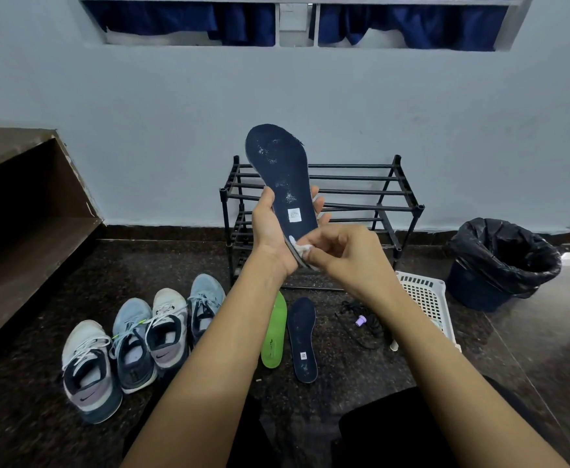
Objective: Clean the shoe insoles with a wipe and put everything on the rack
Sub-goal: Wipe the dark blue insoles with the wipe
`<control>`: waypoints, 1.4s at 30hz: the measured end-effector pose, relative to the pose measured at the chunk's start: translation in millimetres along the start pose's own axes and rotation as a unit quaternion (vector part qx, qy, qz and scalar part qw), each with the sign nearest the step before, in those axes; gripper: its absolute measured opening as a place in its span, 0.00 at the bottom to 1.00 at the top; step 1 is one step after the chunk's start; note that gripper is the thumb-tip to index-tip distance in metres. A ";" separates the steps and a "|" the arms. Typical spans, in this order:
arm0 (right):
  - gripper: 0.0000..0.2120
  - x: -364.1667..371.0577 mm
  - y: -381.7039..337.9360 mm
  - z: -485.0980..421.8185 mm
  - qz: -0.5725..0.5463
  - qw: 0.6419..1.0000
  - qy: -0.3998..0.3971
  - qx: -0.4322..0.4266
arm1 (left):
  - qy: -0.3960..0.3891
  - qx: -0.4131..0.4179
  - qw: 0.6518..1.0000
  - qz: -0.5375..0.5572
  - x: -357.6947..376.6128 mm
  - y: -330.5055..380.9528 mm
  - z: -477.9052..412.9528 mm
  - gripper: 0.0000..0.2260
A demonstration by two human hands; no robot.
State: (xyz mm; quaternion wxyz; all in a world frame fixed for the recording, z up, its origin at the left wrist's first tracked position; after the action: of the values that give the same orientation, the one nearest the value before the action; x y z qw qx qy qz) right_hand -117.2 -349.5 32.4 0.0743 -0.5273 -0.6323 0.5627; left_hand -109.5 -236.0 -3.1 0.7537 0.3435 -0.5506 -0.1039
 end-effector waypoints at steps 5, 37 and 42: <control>0.06 3.2 -3.8 -1.7 0.034 0.999 -0.033 -0.008 | 0.001 -0.009 1.000 -0.007 -2.5 -0.4 2.0 0.23; 0.09 4.5 -7.2 2.8 0.098 0.994 0.039 -0.019 | -0.025 0.004 0.999 -0.023 2.3 -2.6 2.0 0.21; 0.10 10.2 -8.0 3.6 0.259 0.961 0.084 -0.056 | -0.018 0.008 1.000 -0.008 4.0 -2.4 0.5 0.21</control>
State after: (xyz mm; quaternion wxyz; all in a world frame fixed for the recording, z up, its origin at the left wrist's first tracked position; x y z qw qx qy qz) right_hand -128.8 -342.6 32.3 -0.0502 -0.7218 -0.4961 0.4799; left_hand -107.9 -240.1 -1.5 0.7402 0.3515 -0.5622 -0.1115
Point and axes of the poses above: each hand's wrist, its own z-axis away from the middle knuckle, its own x-axis out of the palm, y = z × x, the point moved 7 cm from there along -z, towards the middle knuckle, and after that the axes turned 2 degrees about y, right-handed, at the moved point
